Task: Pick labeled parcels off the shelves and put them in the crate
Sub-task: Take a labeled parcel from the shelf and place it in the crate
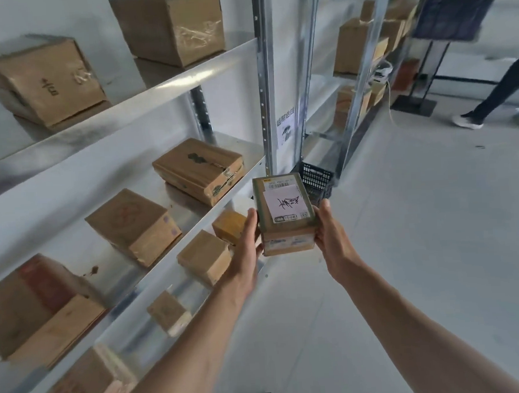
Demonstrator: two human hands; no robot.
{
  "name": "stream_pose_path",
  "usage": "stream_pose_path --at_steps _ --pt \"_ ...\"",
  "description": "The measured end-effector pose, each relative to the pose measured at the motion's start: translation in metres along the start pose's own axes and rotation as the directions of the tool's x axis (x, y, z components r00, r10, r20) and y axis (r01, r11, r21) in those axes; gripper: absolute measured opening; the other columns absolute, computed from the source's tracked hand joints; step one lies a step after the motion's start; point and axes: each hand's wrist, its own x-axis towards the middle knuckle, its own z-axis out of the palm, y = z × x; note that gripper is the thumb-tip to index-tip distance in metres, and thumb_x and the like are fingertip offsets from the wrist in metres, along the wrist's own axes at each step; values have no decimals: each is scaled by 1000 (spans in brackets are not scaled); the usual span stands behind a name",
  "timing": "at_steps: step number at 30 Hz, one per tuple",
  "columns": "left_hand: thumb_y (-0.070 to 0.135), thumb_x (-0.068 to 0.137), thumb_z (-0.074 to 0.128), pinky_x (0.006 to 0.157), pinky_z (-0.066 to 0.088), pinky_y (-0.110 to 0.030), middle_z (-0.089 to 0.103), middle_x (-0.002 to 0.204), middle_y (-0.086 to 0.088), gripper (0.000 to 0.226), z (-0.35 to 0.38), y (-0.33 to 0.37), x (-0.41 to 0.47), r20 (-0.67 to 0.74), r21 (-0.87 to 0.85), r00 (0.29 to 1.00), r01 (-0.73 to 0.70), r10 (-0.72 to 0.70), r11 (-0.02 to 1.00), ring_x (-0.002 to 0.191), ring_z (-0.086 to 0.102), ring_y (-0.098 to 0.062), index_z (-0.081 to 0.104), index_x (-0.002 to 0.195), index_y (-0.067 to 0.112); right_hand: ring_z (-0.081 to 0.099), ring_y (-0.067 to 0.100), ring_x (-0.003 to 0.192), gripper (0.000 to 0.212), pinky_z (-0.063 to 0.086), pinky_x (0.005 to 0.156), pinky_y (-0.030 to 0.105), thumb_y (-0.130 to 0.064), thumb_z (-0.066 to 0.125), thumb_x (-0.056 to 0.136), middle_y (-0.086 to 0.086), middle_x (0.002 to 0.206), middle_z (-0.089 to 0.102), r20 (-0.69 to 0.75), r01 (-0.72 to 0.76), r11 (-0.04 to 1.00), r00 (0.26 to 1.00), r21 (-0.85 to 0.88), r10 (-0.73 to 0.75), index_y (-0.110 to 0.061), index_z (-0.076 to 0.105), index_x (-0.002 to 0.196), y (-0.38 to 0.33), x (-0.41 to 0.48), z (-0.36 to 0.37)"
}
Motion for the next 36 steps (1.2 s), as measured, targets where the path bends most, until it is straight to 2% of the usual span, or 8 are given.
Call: stream_pose_path --at_steps 3,8,11,14,25,31,34,36 --pt "81 92 31 120 30 -46 62 142 13 66 25 -1 42 51 27 998 32 -33 999 137 50 -12 52 144 46 69 3 106 60 45 96 28 -58 18 108 -12 116 76 -20 -6 1000 1000 0 6 -35 72 114 -5 40 -28" --pt "82 88 32 115 33 -39 67 128 22 45 56 0 116 91 35 993 68 -71 997 129 54 -5 65 113 63 70 -3 98 57 45 94 28 -57 19 108 -17 110 77 -69 -7 1000 998 0 7 -33 71 117 -9 112 -59" --pt "81 91 32 116 34 -41 66 133 17 56 74 2 178 90 32 994 56 -59 998 130 55 -6 60 132 54 68 4 108 57 41 107 35 -58 19 108 -14 115 76 -59 -29 1000 998 -5 28 -38 73 109 -19 166 -77" --pt "74 98 27 118 34 -44 67 133 12 58 93 7 239 73 16 995 69 -70 997 129 56 -9 55 141 45 69 4 104 57 44 103 33 -57 20 108 -14 109 77 -66 -40 999 997 -6 39 -39 73 102 -34 222 -97" --pt "64 104 21 96 42 -36 76 105 20 44 179 28 406 74 -6 988 137 -136 991 102 66 -3 59 121 49 70 -2 100 57 43 93 27 -58 20 108 -14 114 77 -54 -83 996 995 -17 82 -35 72 109 -75 390 -185" --pt "74 96 35 109 44 -37 71 128 6 63 242 22 501 -51 -66 981 182 -185 981 119 65 -9 57 140 34 69 6 105 55 41 104 38 -58 21 107 -13 112 77 7 -127 991 992 -40 127 -36 71 108 -86 495 -250" --pt "61 105 25 95 46 -32 77 107 15 49 282 20 542 -77 -100 975 200 -208 975 99 70 1 68 116 42 66 11 115 57 39 113 43 -62 23 106 -12 114 77 54 -156 985 986 -71 160 -37 73 107 -97 546 -286" --pt "61 105 25 96 47 -33 77 107 17 48 306 19 566 -114 -126 966 218 -233 968 104 69 -2 70 109 45 66 14 115 57 40 115 46 -63 24 105 -12 113 77 70 -189 977 978 -94 196 -36 74 107 -103 578 -310"
